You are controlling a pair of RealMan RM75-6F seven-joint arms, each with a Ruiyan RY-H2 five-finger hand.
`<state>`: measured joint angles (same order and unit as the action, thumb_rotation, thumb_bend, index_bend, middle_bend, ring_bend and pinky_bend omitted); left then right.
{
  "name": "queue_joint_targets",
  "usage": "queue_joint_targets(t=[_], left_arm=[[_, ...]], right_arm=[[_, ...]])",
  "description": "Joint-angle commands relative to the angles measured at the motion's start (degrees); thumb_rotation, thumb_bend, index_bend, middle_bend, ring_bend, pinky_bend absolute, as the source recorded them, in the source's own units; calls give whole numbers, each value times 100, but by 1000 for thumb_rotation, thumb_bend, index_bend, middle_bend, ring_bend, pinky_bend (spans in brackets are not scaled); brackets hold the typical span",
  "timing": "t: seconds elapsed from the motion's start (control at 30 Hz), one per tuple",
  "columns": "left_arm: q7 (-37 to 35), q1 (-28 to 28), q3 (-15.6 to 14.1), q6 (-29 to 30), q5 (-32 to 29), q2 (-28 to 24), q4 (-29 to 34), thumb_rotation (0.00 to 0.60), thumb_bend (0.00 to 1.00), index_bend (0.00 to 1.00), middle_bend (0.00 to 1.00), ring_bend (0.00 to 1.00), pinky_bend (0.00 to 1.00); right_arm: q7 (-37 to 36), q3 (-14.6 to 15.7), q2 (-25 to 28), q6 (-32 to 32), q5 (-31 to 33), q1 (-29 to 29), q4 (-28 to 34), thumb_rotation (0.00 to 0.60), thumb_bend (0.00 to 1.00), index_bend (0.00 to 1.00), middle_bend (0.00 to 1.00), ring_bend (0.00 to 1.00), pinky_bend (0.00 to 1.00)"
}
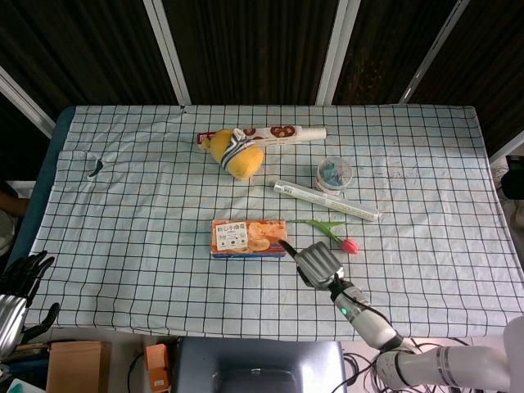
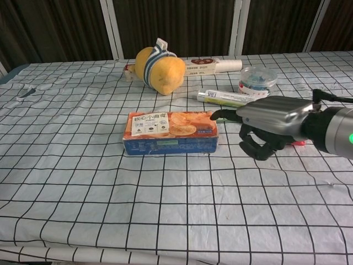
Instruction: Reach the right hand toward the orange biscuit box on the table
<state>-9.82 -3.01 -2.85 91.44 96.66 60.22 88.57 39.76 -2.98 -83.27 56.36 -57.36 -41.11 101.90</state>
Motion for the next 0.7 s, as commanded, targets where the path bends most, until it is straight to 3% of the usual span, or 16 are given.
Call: queue_joint_targets(t=[0.03, 0.2, 0.33, 0.47, 0.7], left_arm=[[12, 9, -10, 6, 11, 1, 7, 600, 425, 0, 0, 8, 0], [47, 57, -27, 104, 75, 23, 15, 600, 424, 0, 0, 8, 0], [134, 34, -18, 25, 36, 52, 34, 600, 425, 0, 0, 7, 0], [241, -23, -12, -106, 13, 73, 76, 600, 425, 0, 0, 8, 0], [387, -57, -29, -207, 13, 99, 118, 600, 424, 0, 0, 8, 0]], right_arm=[[-513, 679, 758, 868, -1012, 790, 599, 600, 249, 0, 0, 0, 139], [-1269, 1447, 1130, 2650, -2558, 2040, 189, 600, 246, 0, 0, 0, 22], [-2146, 1569, 1119, 3674, -3172, 2757, -496, 600, 246, 0, 0, 0, 0], [-2278, 1431, 1137, 3935, -3367, 2957, -669, 600, 246, 0, 0, 0, 0], [-2285, 1229, 1171, 3767, -3349, 3084, -643, 600, 246, 0, 0, 0, 0]])
